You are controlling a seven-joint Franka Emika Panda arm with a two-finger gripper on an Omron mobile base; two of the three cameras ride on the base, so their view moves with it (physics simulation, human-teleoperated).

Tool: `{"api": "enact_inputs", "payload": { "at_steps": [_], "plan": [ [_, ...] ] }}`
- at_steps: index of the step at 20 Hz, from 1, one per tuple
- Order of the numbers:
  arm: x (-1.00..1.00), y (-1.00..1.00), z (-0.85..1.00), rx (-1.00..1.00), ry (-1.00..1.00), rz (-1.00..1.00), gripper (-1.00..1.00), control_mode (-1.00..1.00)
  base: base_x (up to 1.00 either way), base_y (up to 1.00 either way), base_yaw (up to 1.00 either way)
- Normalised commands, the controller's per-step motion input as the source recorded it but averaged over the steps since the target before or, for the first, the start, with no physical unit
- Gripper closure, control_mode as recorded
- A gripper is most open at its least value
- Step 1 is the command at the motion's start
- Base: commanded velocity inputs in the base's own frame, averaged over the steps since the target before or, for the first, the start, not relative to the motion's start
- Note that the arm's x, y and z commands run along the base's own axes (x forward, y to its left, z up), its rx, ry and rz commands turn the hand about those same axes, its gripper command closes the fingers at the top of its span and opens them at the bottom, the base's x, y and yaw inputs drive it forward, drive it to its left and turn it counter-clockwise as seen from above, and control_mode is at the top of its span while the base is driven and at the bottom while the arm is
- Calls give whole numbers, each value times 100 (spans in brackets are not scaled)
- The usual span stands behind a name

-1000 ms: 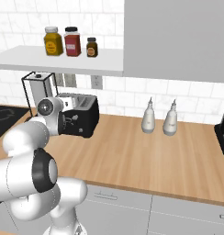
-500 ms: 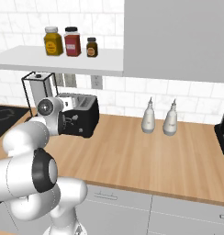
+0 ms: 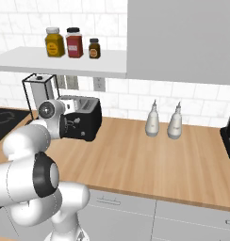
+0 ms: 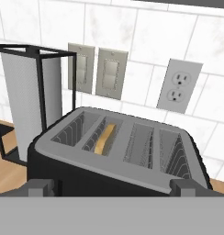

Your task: Start the toaster. Once the lever pops up, take the bread to the plate on the dining counter.

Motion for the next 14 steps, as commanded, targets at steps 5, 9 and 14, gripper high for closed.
{"api": "enact_inputs", "payload": {
  "at_steps": [5,9,14],
  "plan": [
    [0,0,0,0,0,0,-100,-100,0,0,0],
    [0,0,0,0,0,0,-100,-100,0,0,0],
    [0,0,0,0,0,0,-100,-100,0,0,0]
  ]
}}
